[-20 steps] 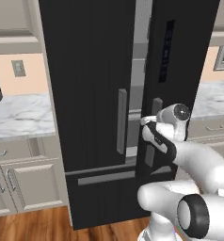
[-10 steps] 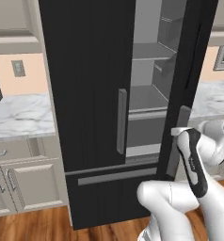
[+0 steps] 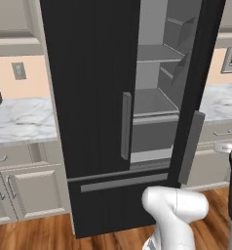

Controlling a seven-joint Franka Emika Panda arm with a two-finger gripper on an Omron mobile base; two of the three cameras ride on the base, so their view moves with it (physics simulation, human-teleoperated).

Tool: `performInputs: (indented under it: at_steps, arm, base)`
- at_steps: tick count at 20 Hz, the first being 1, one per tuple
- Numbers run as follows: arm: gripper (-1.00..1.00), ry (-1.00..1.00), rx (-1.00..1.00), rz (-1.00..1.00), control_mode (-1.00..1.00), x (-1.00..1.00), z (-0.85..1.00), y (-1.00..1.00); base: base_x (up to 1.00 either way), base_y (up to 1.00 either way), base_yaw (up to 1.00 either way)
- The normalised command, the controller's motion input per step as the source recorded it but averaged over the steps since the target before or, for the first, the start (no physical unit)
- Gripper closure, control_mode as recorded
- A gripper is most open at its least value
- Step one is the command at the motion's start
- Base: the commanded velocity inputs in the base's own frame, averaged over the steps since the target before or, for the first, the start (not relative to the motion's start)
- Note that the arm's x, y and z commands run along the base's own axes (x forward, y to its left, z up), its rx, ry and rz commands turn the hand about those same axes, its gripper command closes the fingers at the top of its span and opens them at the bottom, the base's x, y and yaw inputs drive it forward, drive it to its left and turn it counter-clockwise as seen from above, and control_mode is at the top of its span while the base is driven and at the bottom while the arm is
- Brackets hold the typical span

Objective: Retrieve a lemon from the fridge and place it on the cutting board with the fish.

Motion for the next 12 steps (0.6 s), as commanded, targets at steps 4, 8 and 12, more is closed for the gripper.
performInputs:
  at_steps: [4,8,12]
  arm:
    - [1.00,0.07,-0.02,0.02,-1.00,-0.66,0.19,0.04]
    - [-1.00,0.06,-0.43,-0.04,-1.00,-0.64,0.54,1.00]
    - [-1.00,0.12,-0.44,-0.09,-1.00,-0.62,0.61,1.00]
  base:
    - [0.00,0.00,0.00]
    - [0.00,0.00,0.00]
    - [0.00,0.00,0.00]
